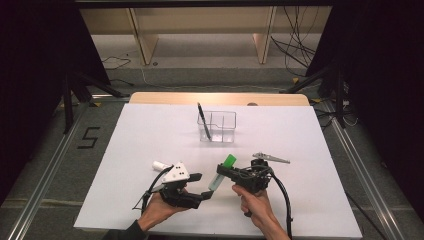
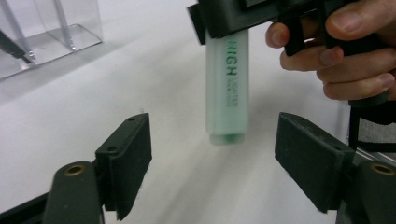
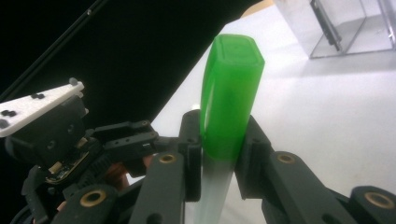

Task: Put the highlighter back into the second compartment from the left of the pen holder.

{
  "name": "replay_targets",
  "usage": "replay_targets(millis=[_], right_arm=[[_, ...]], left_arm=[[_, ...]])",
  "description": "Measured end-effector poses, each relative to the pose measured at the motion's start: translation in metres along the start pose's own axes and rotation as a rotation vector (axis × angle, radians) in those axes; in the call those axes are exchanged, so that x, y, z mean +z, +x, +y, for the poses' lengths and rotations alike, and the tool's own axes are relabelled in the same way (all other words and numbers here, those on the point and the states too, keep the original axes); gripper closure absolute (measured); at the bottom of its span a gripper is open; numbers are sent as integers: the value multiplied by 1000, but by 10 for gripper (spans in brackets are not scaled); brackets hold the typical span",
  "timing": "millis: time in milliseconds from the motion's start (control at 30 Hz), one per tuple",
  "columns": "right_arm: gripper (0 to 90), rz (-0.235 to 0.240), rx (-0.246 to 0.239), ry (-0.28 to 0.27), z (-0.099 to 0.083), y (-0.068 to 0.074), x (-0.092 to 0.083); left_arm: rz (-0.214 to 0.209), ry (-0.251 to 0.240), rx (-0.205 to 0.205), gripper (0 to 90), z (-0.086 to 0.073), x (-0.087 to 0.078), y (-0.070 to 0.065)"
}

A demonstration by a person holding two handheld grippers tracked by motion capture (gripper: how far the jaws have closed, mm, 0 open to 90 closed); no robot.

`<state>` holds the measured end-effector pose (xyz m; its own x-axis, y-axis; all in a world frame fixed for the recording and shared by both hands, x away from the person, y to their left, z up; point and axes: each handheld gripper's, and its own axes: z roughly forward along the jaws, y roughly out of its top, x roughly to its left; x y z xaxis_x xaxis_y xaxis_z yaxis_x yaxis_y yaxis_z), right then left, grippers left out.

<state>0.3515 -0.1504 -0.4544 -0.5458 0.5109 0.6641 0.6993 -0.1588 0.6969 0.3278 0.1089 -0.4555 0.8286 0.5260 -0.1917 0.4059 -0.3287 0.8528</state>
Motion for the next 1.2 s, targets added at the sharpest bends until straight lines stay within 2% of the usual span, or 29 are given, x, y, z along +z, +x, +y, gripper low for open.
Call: replay_targets(millis=[200,300,467,567,700,833,867,1067,1100,1200], right_arm=[[756,-13,-15,-16,4,-1,-4],[756,-30,-38,-34,8,0,-8],[756,-54,-75,-56,15,0,-14],[756,-56,-72,-65,19,-1,-16],[756,-87,-102,-85,32,-2,-19],[756,-117,-128,-94,45,-2,-20],[755,-123,-131,-93,48,-2,-20],[755,-148,-171,-112,66,-1,-19],[755,-158,-188,-117,74,-1,-17],[755,-172,-196,-126,85,-1,-14]], left_arm=[[28,-14,-33,215,-3,-9,10],[59,-9,-43,192,-5,-12,15],[76,-14,-63,171,-7,-13,20],[89,-18,-67,167,-8,-15,22],[111,-10,-70,158,-11,-16,24],[113,-13,-94,158,-14,-18,28],[119,-26,-107,158,-15,-20,30],[140,-48,-112,157,-17,-27,35],[142,-53,-114,157,-18,-28,36],[157,-61,-118,157,-19,-32,39]])
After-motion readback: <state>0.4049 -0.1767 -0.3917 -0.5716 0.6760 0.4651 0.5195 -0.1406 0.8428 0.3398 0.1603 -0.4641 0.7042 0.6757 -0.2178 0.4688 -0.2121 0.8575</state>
